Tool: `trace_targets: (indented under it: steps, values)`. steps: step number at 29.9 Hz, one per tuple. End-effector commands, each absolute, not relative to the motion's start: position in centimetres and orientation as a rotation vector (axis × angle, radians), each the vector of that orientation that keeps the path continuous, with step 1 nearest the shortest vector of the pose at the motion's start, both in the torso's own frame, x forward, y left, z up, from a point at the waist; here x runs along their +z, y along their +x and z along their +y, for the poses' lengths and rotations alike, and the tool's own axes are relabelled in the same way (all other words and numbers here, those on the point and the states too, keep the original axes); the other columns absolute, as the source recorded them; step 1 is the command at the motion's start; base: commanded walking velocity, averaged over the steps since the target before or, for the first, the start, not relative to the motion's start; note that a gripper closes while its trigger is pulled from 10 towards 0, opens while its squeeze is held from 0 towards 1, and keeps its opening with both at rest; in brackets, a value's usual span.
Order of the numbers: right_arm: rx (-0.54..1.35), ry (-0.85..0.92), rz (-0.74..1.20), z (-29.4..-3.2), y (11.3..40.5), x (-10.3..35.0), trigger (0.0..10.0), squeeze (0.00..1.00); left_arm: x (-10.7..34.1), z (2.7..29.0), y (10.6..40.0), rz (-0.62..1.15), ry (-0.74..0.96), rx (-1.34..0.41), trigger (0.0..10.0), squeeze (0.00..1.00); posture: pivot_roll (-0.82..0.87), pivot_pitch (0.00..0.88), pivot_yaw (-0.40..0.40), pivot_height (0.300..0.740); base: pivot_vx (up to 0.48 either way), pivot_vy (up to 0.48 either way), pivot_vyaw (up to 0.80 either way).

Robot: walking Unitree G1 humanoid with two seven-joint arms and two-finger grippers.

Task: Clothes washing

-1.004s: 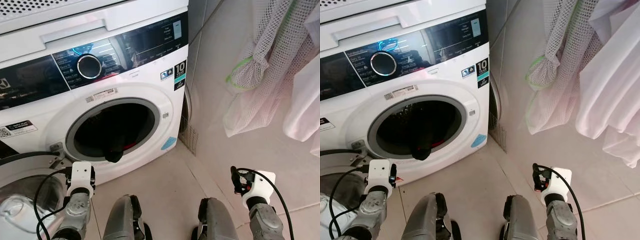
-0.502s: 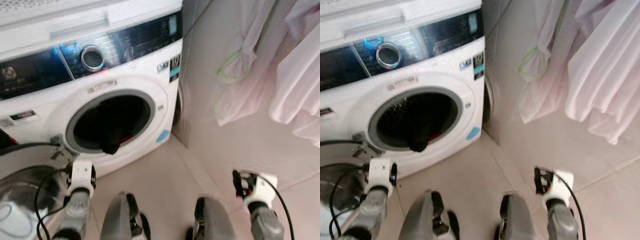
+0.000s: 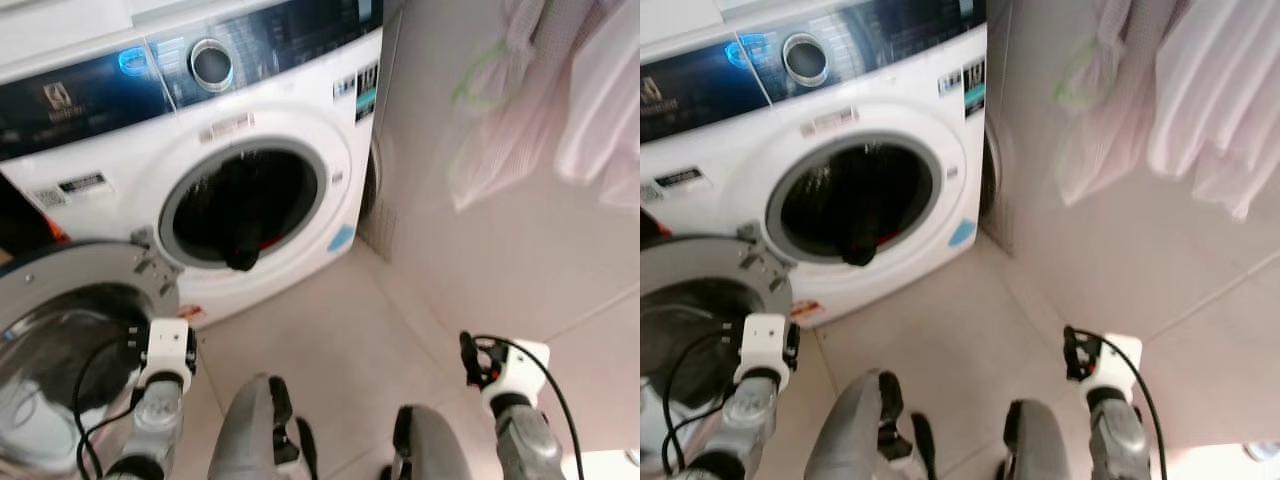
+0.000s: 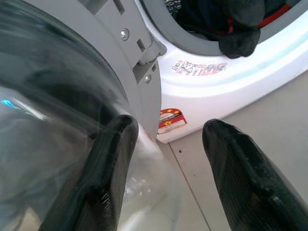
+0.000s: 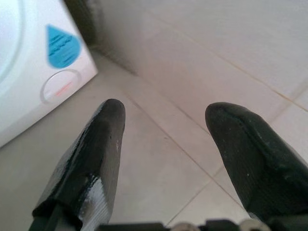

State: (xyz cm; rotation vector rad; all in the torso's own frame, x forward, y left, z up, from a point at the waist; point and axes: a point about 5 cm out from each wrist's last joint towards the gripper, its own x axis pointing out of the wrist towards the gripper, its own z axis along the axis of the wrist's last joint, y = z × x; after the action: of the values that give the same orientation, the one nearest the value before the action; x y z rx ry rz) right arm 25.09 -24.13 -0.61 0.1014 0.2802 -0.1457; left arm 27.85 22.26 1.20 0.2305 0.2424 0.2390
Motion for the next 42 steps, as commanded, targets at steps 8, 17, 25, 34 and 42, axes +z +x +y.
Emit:
trace_targets:
  steps: [8, 17, 25, 34, 42]
  values:
    - [-0.191, 0.113, 0.282, -24.83, 24.4, -0.87, 10.0, 0.0, 0.25, 22.76, 26.94, 0.296, 0.22, 0.245, 10.0, 0.0, 0.04, 0.226, 0.049, 0.644, 0.0, 0.0, 0.0]
    - [-0.191, 0.111, 0.284, -24.89, 24.59, -0.75, 10.0, 0.0, 0.2, 22.56, 27.03, 0.301, 0.198, 0.204, 10.0, 0.0, 0.04, 0.216, 0.05, 0.704, 0.0, 0.0, 0.0]
    - [-0.185, 0.111, 0.285, -24.78, 24.78, -0.68, 10.0, 0.0, 0.16, 22.56, 27.0, 0.304, 0.199, 0.188, 10.0, 0.0, 0.04, 0.212, 0.05, 0.74, 0.0, 0.0, 0.0]
    - [-0.181, 0.112, 0.281, -24.76, 24.8, -0.64, 10.0, 0.0, 0.06, 22.44, 26.98, 0.311, 0.189, 0.177, 10.0, 0.0, 0.05, 0.217, 0.046, 0.74, 0.0, 0.0, 0.0]
    - [-0.183, 0.111, 0.285, -24.71, 24.83, -0.68, 10.0, 0.0, -0.05, 22.56, 26.96, 0.324, 0.185, 0.177, 10.0, 0.0, 0.05, 0.211, 0.049, 0.74, 0.0, 0.0, 0.0]
